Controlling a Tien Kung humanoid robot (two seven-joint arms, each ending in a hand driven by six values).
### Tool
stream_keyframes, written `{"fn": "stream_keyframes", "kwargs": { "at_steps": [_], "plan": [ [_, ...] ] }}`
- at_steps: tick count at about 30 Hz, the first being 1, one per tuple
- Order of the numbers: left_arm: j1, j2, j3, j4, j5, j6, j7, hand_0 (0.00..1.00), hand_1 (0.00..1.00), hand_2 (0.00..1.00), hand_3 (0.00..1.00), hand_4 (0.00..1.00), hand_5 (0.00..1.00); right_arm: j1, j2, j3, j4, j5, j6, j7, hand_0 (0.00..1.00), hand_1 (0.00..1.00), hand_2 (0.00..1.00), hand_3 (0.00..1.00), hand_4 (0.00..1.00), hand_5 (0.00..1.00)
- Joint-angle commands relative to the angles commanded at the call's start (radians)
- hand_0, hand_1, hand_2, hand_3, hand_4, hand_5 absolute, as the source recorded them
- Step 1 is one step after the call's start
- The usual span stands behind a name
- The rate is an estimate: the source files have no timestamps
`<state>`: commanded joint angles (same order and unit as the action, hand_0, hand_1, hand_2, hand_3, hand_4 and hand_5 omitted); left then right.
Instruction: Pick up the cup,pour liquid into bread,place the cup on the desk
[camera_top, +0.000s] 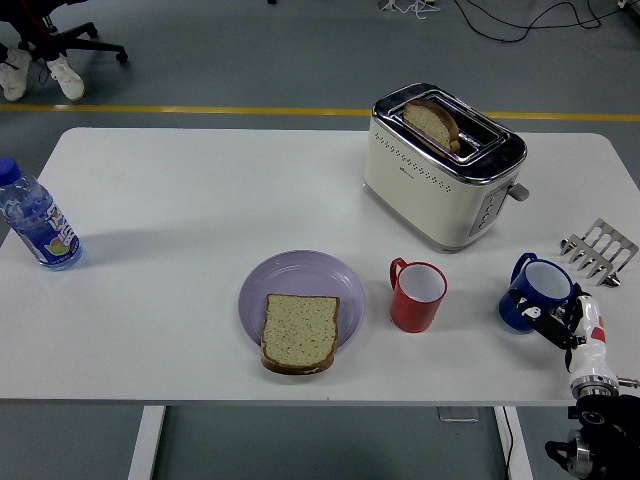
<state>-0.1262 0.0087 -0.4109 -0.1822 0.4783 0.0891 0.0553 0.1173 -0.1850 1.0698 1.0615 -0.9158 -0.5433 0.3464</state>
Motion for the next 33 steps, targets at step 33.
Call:
{"fn": "stream_keyframes", "kwargs": {
  "at_steps": [33],
  "plan": [
    [-0.005, 0.018, -0.039, -0.001, 0.039, 0.004, 0.001, 0.631, 0.603, 0.656, 0.552, 0.377, 0.988, -0.048, -0.247, 0.079, 0.596, -0.303, 0.034, -0.391, 0.248, 0.296, 0.466, 0.502, 0.825, 0.104]
  ]
}}
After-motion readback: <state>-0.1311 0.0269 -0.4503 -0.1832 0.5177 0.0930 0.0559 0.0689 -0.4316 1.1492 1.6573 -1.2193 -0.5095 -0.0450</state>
